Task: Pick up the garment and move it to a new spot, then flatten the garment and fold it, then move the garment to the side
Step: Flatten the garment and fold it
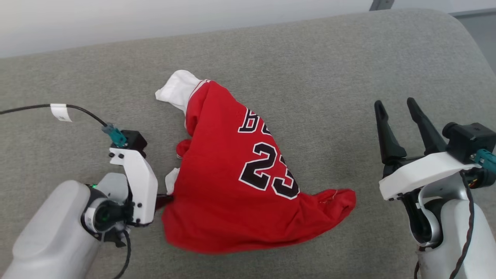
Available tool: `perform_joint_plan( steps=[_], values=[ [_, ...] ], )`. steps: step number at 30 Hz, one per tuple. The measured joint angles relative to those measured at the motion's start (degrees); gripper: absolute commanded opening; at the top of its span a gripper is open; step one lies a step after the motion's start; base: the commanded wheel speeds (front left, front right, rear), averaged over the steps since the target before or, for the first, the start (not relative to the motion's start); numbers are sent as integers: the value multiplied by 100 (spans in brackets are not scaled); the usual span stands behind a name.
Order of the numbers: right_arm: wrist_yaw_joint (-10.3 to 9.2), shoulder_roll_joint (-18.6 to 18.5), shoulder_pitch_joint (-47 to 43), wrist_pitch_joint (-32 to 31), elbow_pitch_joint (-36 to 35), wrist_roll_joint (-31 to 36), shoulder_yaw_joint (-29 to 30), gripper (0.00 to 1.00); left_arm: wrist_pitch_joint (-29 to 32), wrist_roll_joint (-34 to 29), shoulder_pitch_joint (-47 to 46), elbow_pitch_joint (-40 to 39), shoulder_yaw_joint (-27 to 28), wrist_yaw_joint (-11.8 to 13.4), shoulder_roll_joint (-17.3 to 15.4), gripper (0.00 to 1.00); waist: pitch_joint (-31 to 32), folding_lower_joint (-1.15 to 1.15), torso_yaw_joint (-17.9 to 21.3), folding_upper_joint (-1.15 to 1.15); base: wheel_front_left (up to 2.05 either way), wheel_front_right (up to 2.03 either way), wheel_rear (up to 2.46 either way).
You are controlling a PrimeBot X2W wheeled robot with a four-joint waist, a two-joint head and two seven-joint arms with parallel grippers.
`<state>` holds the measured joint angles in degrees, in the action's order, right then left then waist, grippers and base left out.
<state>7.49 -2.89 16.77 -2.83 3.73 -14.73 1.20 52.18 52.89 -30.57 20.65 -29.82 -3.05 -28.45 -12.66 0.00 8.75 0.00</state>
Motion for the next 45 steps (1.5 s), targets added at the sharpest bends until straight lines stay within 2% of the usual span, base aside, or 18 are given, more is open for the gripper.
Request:
perform_joint_plan(
  steps=[7, 16, 23, 25, 26, 35, 45],
  values=[
    [0, -1, -38, -45, -59, 18, 110, 100, -59, 93, -244, 86, 189, -46, -82, 0, 81, 0, -201, 0, 0, 0, 0],
    [0, 1, -95, -115, -163, 1, 180, 100, -131, 312, -235, -487, 651, 183, -510, 0, 124, 0, -451, 0, 0, 0, 0],
    [0, 0, -90, -127, -199, -2, 221, 100, -200, 328, -179, -875, 769, 288, -608, 0, 97, 0, -580, 0, 0, 0, 0],
    [0, 1, -83, -129, -197, -22, 215, 100, -236, 321, -192, -923, 756, 276, -579, 58, 92, 0, -586, 0, 0, 0, 0],
    [0, 1, -73, -130, -196, -33, 215, 100, -257, 301, -214, -935, 738, 253, -565, 100, 85, 0, -585, 0, 0, 0, 0],
    [0, 2, 49, -153, -210, -66, 132, 100, -428, 177, -836, -506, 678, 94, -346, 100, -21, 0, -426, 0, 0, 0, 0],
    [0, 1, 43, -119, -215, -147, 129, 100, 231, 266, -661, -241, 238, 69, -252, 100, -130, 0, -148, 0, 0, 0, 0]
  ],
)
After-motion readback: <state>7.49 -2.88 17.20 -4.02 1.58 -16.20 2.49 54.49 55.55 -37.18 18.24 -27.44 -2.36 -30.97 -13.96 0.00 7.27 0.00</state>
